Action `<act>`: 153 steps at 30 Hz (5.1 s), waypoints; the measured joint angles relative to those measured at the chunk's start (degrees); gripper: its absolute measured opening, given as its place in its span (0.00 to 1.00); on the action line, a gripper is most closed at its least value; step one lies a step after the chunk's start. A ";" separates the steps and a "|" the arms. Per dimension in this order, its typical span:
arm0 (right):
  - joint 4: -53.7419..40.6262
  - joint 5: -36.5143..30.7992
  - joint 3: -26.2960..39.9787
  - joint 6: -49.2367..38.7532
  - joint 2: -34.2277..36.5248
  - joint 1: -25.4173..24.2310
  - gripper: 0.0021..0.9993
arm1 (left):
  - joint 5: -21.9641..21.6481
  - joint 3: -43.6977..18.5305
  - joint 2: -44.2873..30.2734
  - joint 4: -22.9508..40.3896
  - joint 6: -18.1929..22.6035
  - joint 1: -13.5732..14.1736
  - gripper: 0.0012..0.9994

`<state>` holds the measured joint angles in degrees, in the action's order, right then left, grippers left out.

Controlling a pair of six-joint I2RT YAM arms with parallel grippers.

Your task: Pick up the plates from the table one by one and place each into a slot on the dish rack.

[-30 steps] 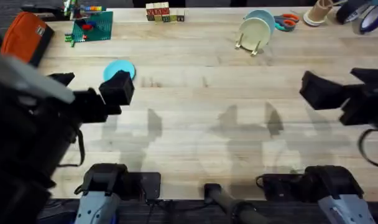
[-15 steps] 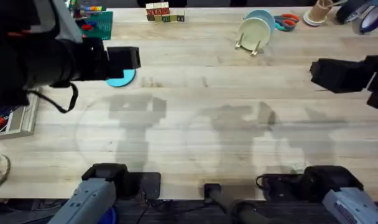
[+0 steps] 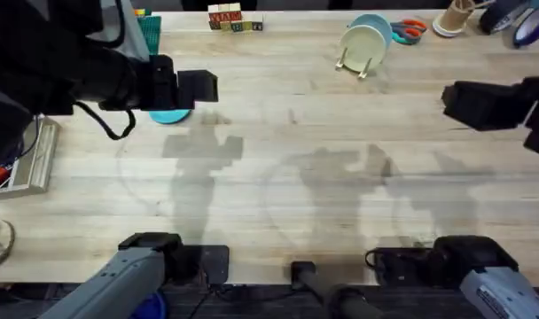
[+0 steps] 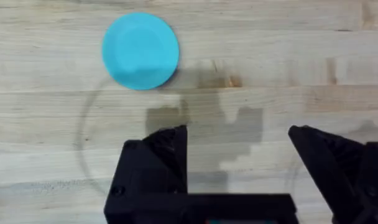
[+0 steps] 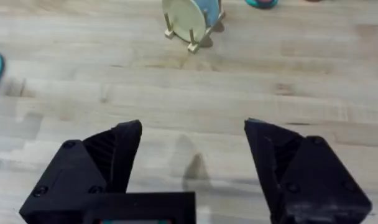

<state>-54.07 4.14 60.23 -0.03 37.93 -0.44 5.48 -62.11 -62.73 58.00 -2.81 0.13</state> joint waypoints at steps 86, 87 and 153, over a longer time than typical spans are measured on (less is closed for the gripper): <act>7.05 -0.01 0.04 0.04 16.79 0.02 0.99 | 46.02 -43.98 -48.96 25.79 33.63 -36.42 0.04; 7.05 -0.01 0.04 0.04 16.77 0.02 0.99 | 46.00 -43.99 -49.08 25.84 33.64 -36.42 0.04; 7.33 -0.01 0.04 0.04 16.79 0.02 1.00 | 41.19 -44.17 -63.98 21.24 40.59 -36.49 0.04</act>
<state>-46.74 4.14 60.27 0.01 54.72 -0.43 46.68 -106.28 -126.71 79.24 37.78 -36.36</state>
